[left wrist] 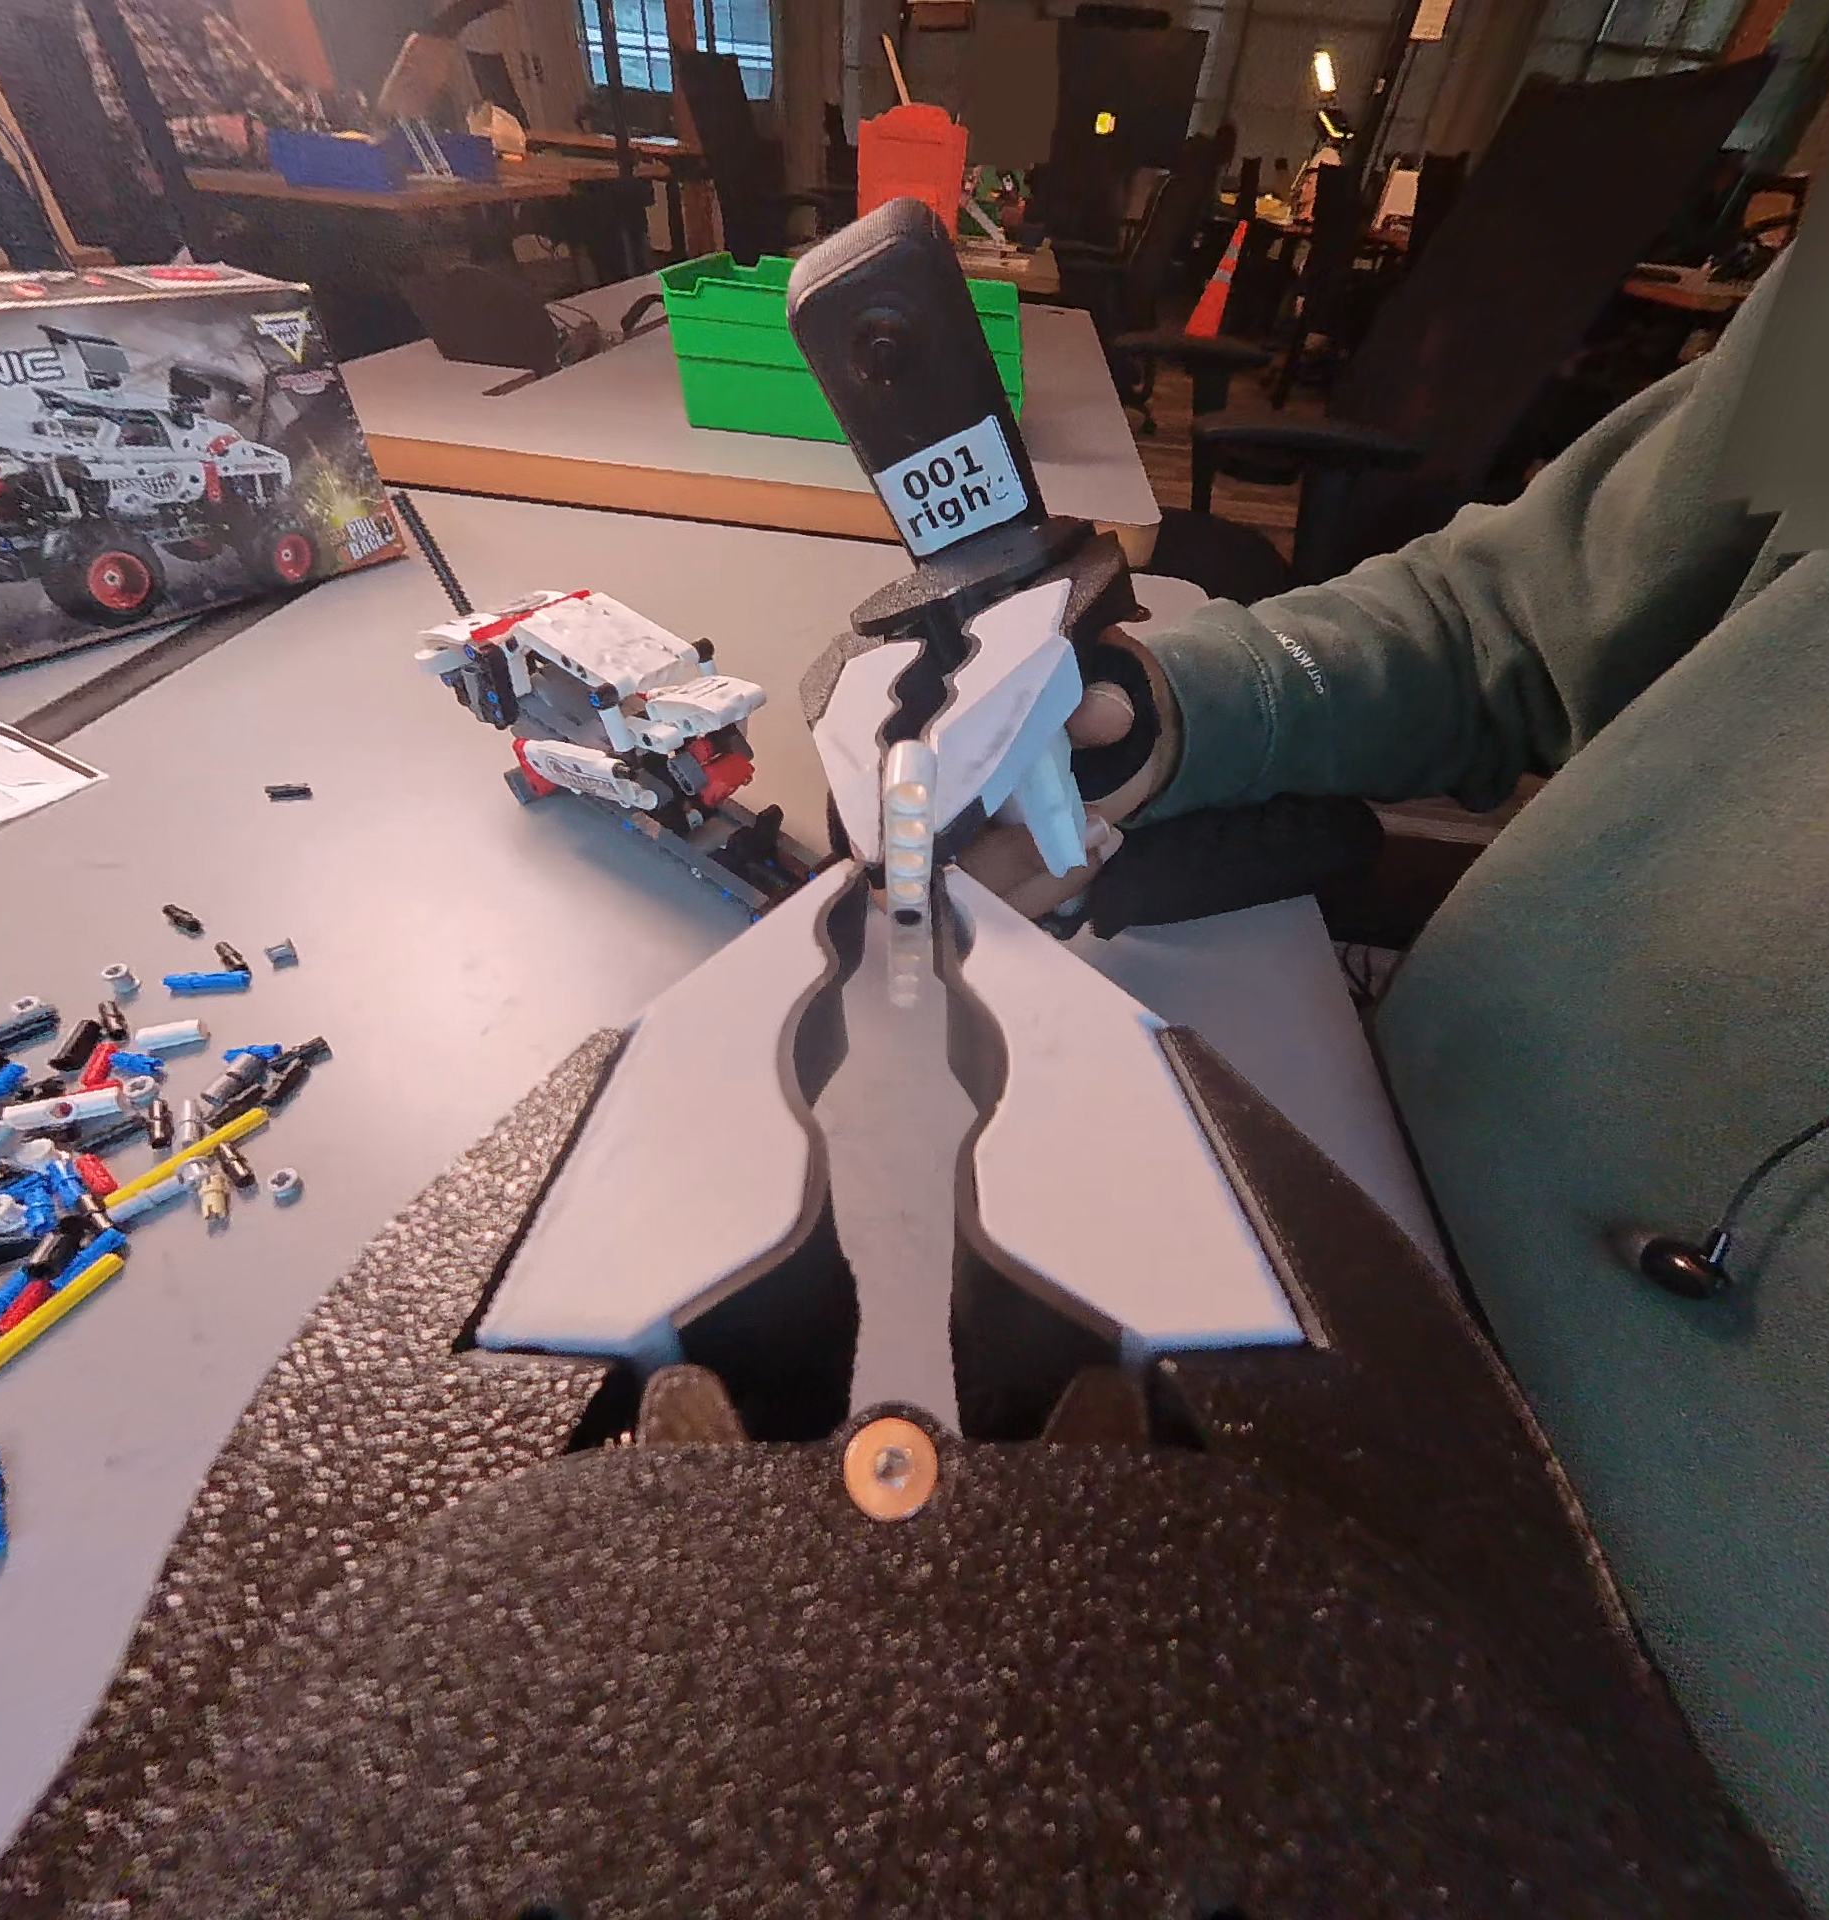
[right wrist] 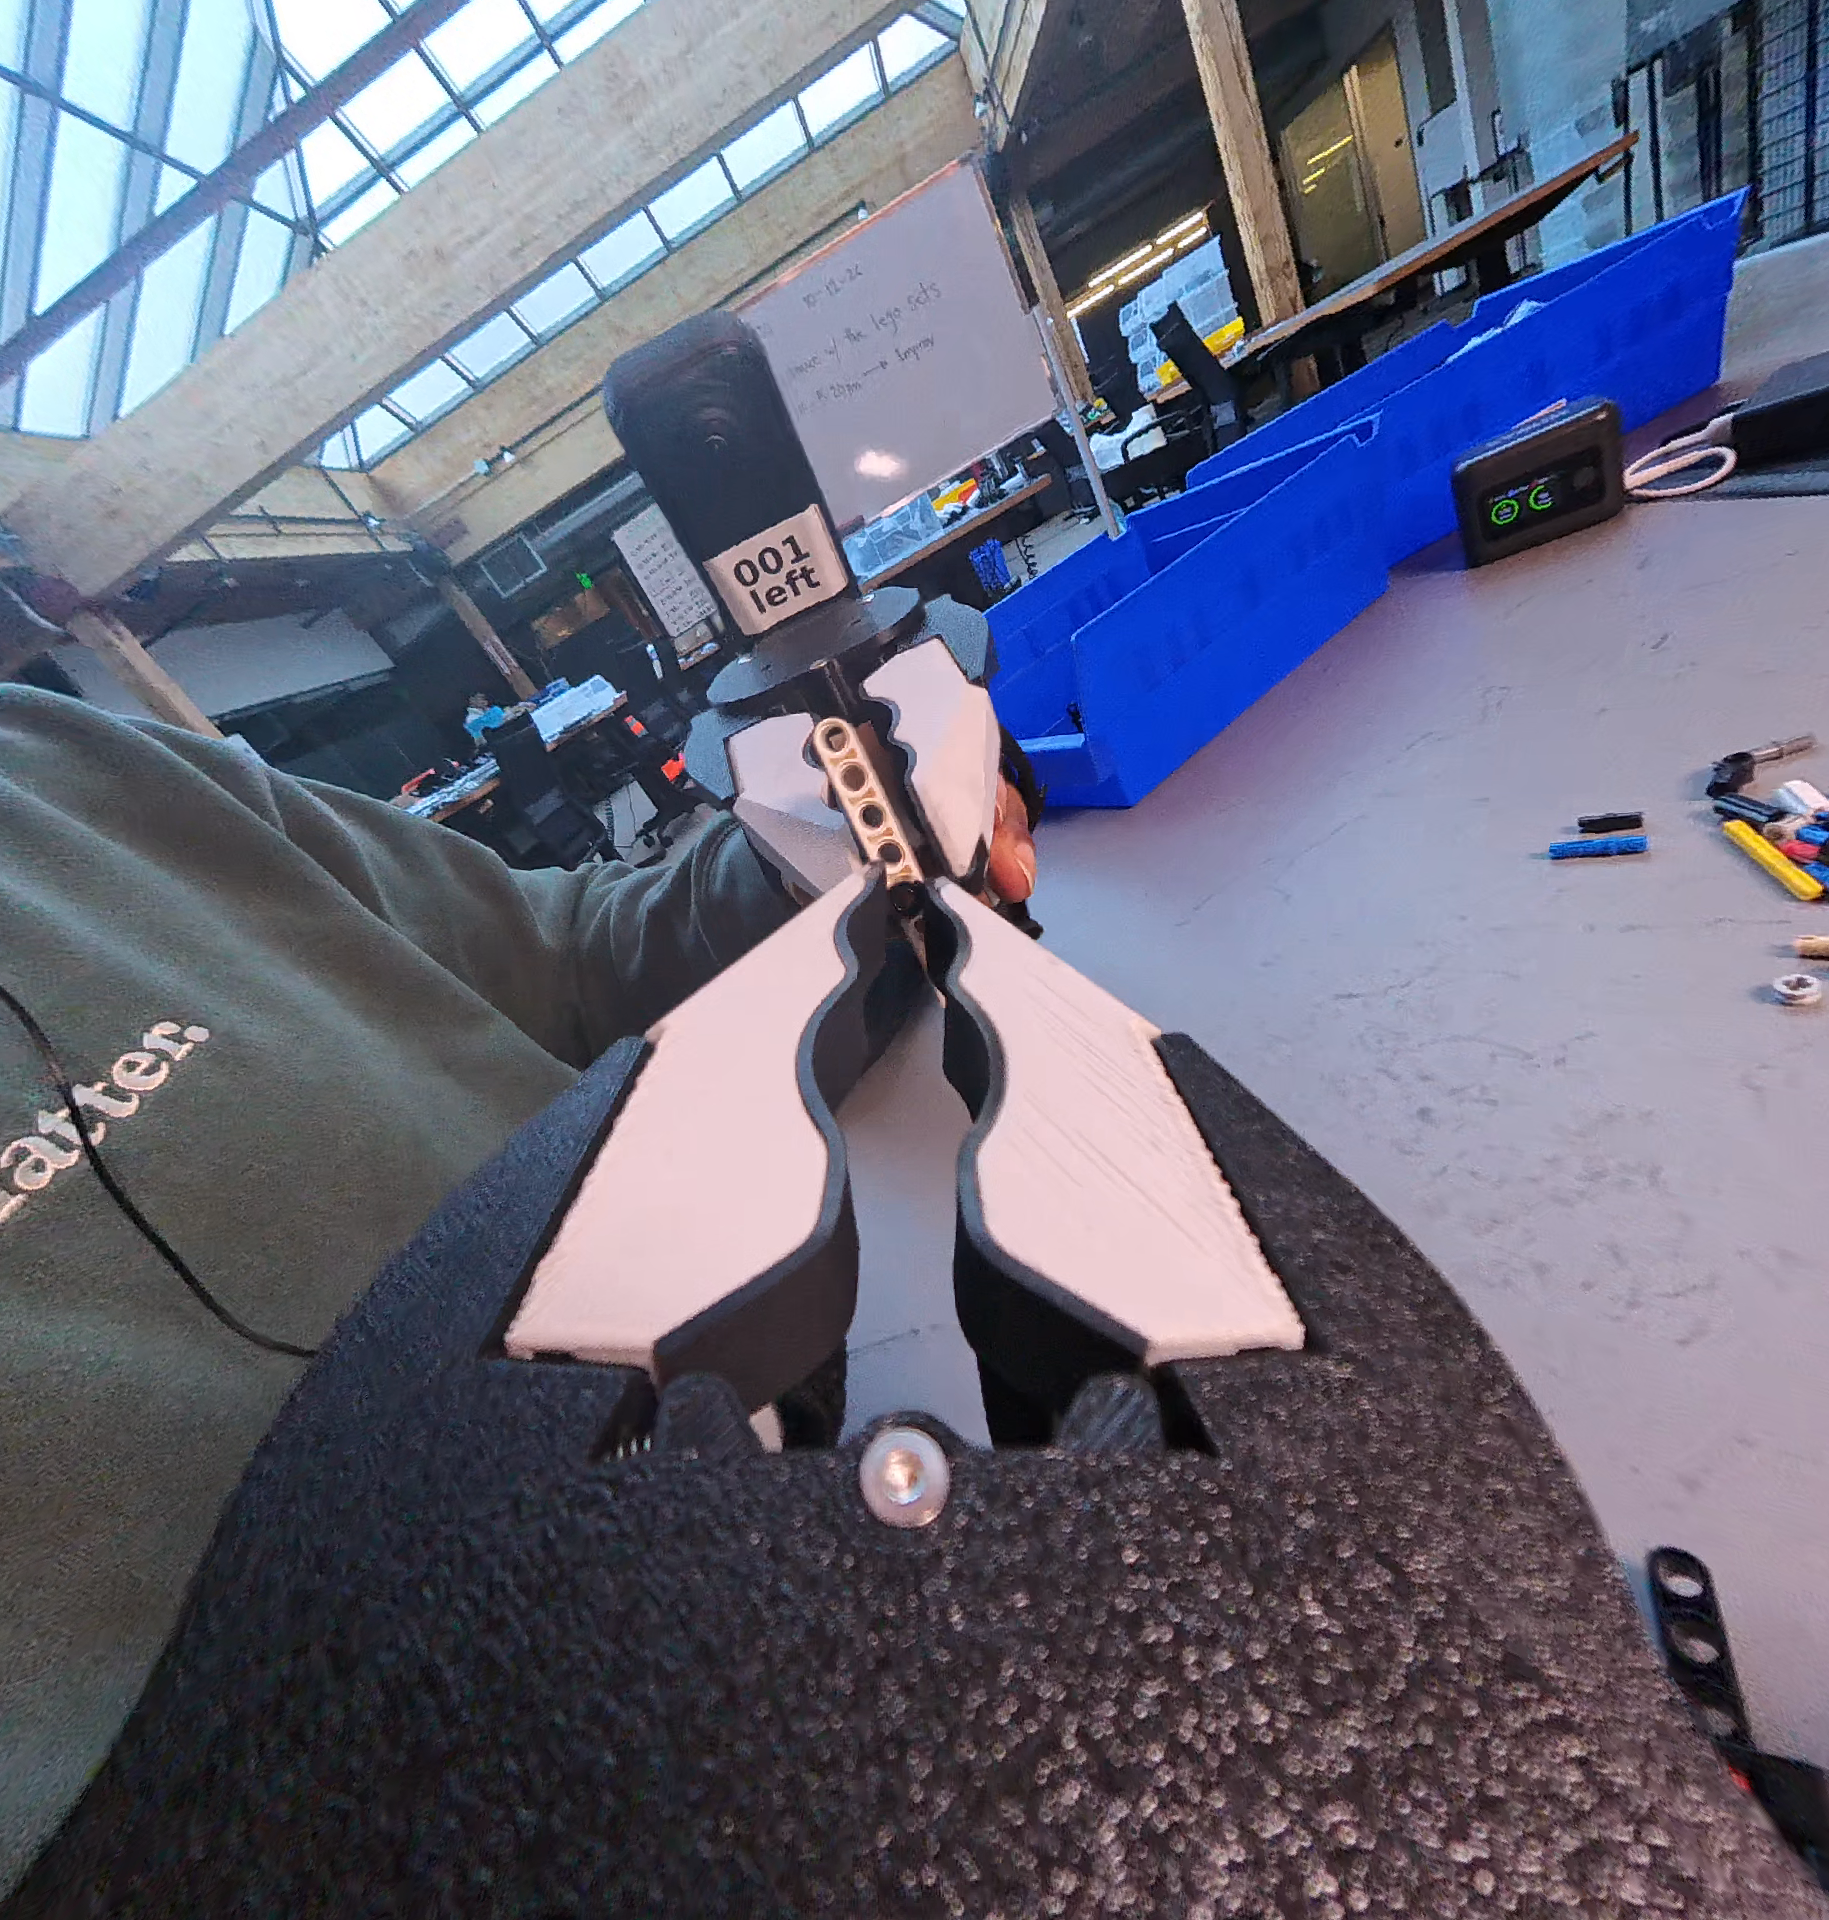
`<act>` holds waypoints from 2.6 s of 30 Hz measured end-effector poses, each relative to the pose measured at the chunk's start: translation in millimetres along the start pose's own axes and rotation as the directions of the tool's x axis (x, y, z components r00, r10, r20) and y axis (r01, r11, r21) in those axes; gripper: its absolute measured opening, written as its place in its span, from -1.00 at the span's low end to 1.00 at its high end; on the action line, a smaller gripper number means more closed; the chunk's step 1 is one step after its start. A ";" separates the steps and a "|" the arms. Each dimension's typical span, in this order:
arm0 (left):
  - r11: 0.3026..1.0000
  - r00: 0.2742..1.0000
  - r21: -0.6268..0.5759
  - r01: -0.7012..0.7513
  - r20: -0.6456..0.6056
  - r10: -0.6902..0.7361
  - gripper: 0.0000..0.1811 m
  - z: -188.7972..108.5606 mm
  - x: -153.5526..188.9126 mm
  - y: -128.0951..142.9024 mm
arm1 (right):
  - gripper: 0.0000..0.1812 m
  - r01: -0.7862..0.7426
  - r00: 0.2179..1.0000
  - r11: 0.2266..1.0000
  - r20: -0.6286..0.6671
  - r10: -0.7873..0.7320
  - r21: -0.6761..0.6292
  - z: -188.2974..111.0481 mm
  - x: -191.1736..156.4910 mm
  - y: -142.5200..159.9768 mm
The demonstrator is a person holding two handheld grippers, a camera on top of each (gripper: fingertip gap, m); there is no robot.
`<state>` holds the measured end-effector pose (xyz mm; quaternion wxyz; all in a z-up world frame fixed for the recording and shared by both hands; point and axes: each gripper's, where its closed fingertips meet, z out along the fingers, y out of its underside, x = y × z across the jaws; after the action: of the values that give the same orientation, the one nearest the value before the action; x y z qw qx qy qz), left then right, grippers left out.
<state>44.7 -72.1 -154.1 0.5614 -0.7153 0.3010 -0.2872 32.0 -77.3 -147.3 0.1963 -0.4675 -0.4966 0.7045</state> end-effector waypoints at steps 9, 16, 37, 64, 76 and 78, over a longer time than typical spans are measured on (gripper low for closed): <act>0.990 0.989 0.070 0.120 -0.097 -0.113 -0.93 -4.8 8.5 -13.4 | -0.96 0.167 0.986 0.986 0.015 -0.167 -0.004 -3.9 -11.6 -10.0; 0.954 0.976 0.207 0.217 -0.070 -0.206 -0.93 -38.5 -16.1 -29.9 | -0.95 0.266 0.964 0.956 -0.017 -0.266 0.124 -34.5 -17.0 -43.5; 0.902 0.925 0.221 0.370 -0.004 -0.379 -0.92 -30.1 -55.1 13.1 | -0.93 0.197 0.665 0.587 -0.333 -0.669 -0.785 36.5 221.8 -44.3; 0.865 0.904 0.267 0.425 -0.180 -0.388 -0.93 -29.1 -30.1 -1.9 | -0.76 0.597 0.797 0.731 0.139 -0.588 -0.331 23.2 13.5 -14.0; 0.831 0.835 0.204 0.518 -0.334 -0.438 -0.93 -23.3 -13.0 -1.4 | -0.89 0.666 0.741 0.671 0.188 -0.644 -0.326 20.8 8.8 -0.8; 0.812 0.800 0.179 0.556 -0.381 -0.463 -0.93 -23.1 -9.1 -1.4 | -0.90 0.680 0.729 0.656 0.202 -0.654 -0.327 19.6 5.9 0.8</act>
<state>21.6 -79.5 -148.7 0.5016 -0.6264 0.1380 -0.5805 12.5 -83.5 -149.3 0.3300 -0.2577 -0.7658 0.4882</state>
